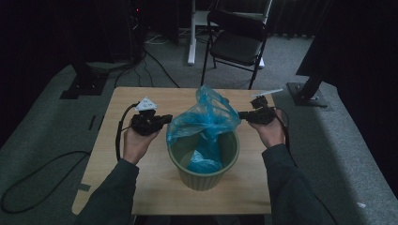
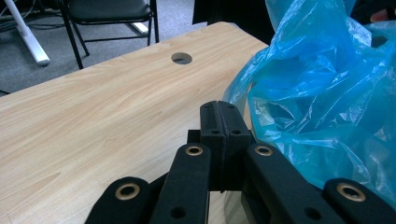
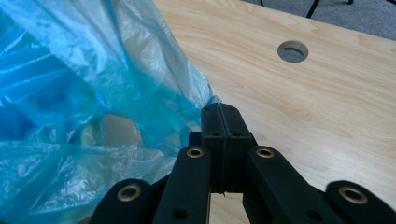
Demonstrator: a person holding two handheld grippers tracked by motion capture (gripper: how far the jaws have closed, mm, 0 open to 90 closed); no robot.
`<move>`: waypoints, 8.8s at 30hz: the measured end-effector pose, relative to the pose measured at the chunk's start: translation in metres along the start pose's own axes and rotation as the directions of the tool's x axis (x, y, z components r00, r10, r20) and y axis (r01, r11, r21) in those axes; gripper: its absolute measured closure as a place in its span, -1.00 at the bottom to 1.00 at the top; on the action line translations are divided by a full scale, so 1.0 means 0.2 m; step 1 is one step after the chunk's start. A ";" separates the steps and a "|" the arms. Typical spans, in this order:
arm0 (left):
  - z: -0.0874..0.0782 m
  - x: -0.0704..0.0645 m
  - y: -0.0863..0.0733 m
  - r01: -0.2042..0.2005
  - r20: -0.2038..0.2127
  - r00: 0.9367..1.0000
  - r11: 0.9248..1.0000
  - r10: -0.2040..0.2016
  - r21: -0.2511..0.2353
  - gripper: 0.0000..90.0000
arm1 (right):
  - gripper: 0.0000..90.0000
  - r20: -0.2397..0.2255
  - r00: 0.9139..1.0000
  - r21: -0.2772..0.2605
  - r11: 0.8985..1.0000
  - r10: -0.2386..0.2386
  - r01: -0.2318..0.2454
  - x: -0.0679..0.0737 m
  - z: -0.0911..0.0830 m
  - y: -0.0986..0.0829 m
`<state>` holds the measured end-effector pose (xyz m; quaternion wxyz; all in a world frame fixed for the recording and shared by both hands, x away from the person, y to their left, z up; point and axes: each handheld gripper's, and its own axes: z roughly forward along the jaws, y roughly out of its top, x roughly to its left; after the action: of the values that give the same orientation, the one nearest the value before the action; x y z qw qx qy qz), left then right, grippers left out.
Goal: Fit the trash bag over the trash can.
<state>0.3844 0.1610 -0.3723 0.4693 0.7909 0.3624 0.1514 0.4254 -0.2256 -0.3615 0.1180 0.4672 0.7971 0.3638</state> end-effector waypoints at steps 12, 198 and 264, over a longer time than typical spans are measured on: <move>-0.03 -0.02 0.07 0.014 0.006 1.000 0.996 -0.013 -0.083 0.64 | 1.00 -0.026 0.999 -0.029 0.999 -0.042 0.041 0.03 -0.03 0.01; -0.28 -0.29 -0.20 0.037 0.098 0.995 0.999 -0.035 -0.020 1.00 | 1.00 -0.322 0.909 -0.125 0.963 -0.266 0.237 0.38 -0.29 -0.41; -0.22 -0.35 -0.33 0.075 0.139 0.987 0.997 -0.074 0.000 1.00 | 1.00 -0.345 0.887 -0.221 0.945 -0.309 0.243 0.36 -0.30 -0.57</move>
<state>0.2820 0.1592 -0.3997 0.5009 0.7841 0.3577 0.0791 0.2804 -0.2270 -0.3870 0.0542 0.2588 0.8288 0.4931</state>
